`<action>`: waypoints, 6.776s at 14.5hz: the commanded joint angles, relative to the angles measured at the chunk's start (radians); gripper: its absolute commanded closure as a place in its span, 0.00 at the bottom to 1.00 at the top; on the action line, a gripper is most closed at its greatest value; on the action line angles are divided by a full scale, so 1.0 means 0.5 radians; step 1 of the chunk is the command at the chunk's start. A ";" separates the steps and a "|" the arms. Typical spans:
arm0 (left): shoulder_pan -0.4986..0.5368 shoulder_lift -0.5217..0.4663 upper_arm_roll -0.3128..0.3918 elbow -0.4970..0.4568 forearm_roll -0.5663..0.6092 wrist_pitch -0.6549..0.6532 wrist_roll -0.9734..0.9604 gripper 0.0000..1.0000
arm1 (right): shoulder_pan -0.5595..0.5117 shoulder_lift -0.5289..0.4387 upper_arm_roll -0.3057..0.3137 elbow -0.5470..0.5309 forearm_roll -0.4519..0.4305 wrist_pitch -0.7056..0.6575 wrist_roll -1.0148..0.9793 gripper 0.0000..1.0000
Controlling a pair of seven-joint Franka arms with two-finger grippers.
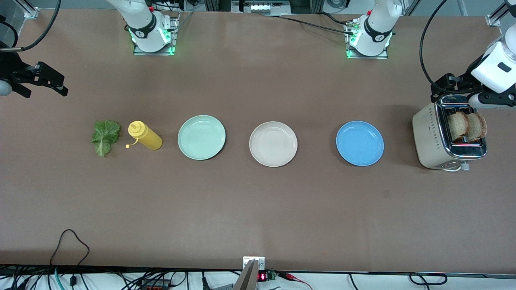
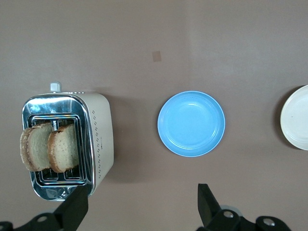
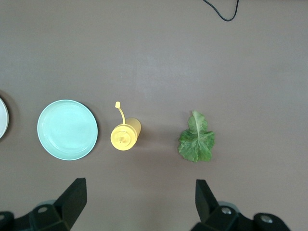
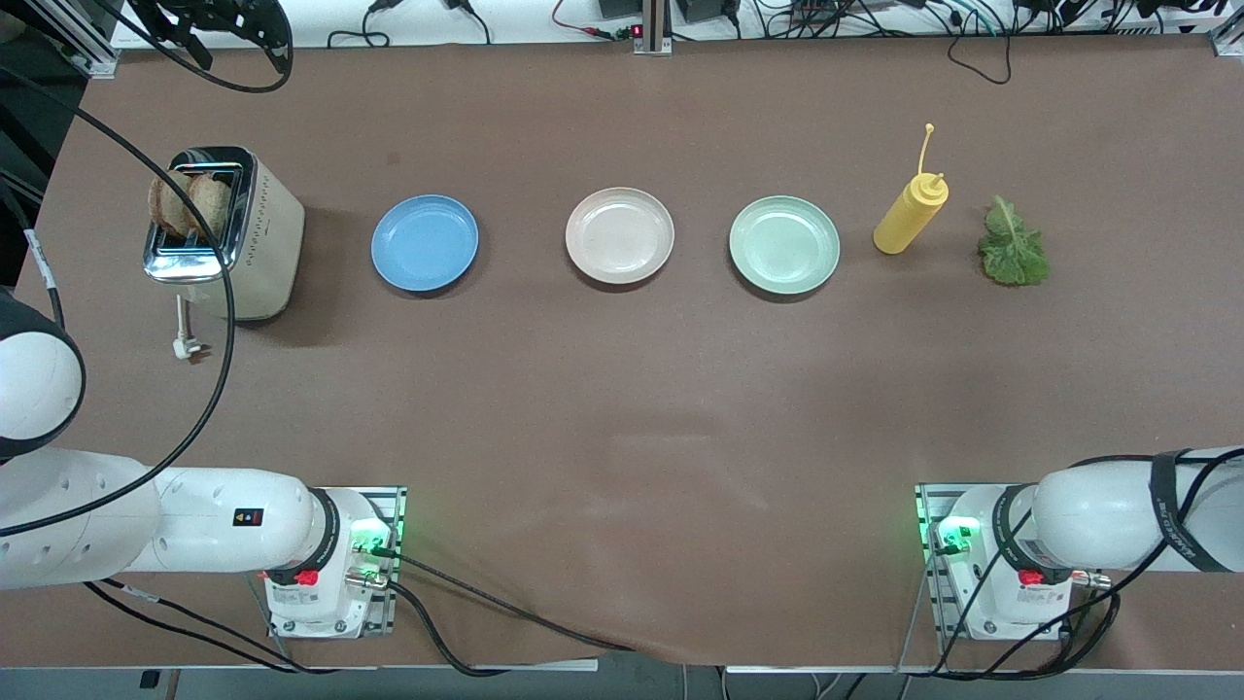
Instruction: Make sandwich in beige plate with both arms
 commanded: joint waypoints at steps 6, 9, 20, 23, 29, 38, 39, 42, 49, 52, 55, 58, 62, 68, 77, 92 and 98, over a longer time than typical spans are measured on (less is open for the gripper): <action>0.013 0.031 -0.001 0.059 -0.029 -0.046 0.054 0.00 | 0.013 -0.018 0.015 -0.039 0.008 0.083 -0.030 0.00; 0.013 0.031 -0.005 0.059 -0.032 -0.052 0.054 0.00 | 0.010 -0.021 0.015 -0.042 0.002 0.090 -0.036 0.00; 0.035 0.083 0.002 0.056 -0.029 -0.337 0.020 0.00 | 0.001 -0.037 0.019 -0.045 -0.001 0.056 -0.030 0.00; 0.041 0.117 0.002 0.083 -0.023 -0.390 0.038 0.00 | 0.013 -0.037 0.019 -0.045 -0.001 0.056 -0.024 0.00; 0.035 0.525 0.002 0.552 0.142 -0.451 0.045 0.00 | 0.010 -0.037 0.019 -0.045 -0.001 0.056 -0.021 0.00; 0.467 0.568 -0.001 0.305 0.140 -0.225 0.538 0.00 | 0.010 -0.037 0.019 -0.054 -0.001 0.059 -0.021 0.00; 0.504 0.565 -0.001 0.259 0.140 -0.133 0.611 0.00 | 0.013 -0.037 0.019 -0.054 -0.001 0.059 -0.021 0.00; 0.584 0.504 -0.001 0.008 0.146 0.149 0.704 0.00 | 0.032 -0.037 0.019 -0.057 -0.001 0.059 -0.012 0.00; 0.679 0.283 -0.001 -0.631 0.256 0.843 0.796 0.00 | 0.029 -0.037 0.016 -0.057 -0.001 0.071 -0.009 0.00; 0.697 0.283 -0.008 -0.745 0.256 0.942 0.802 0.00 | 0.026 -0.052 0.012 -0.057 -0.004 0.062 -0.009 0.00; 0.700 0.283 -0.008 -0.794 0.256 0.973 0.802 0.10 | 0.026 -0.064 0.012 -0.057 -0.004 0.062 -0.009 0.00; 0.713 0.283 -0.005 -0.800 0.256 0.930 0.818 0.66 | 0.026 -0.073 0.012 -0.057 -0.004 0.059 -0.009 0.00; 0.743 0.283 -0.005 -0.776 0.256 0.875 0.946 0.99 | 0.026 -0.073 0.012 -0.057 -0.004 0.062 -0.009 0.00; 0.740 0.274 -0.029 -0.608 0.256 0.679 0.944 0.99 | 0.026 -0.076 0.012 -0.057 -0.004 0.059 -0.009 0.00; 0.722 0.283 -0.338 -0.006 0.253 0.049 0.907 0.99 | 0.023 -0.073 0.009 -0.057 -0.004 0.062 -0.012 0.00; 0.462 0.874 -1.002 0.065 -0.960 0.165 0.244 1.00 | 0.013 -0.003 0.009 -0.036 -0.007 0.145 -0.012 0.00; 0.207 1.151 -1.002 -0.098 -1.464 0.914 0.247 1.00 | 0.007 -0.006 0.000 -0.039 -0.007 0.136 -0.015 0.00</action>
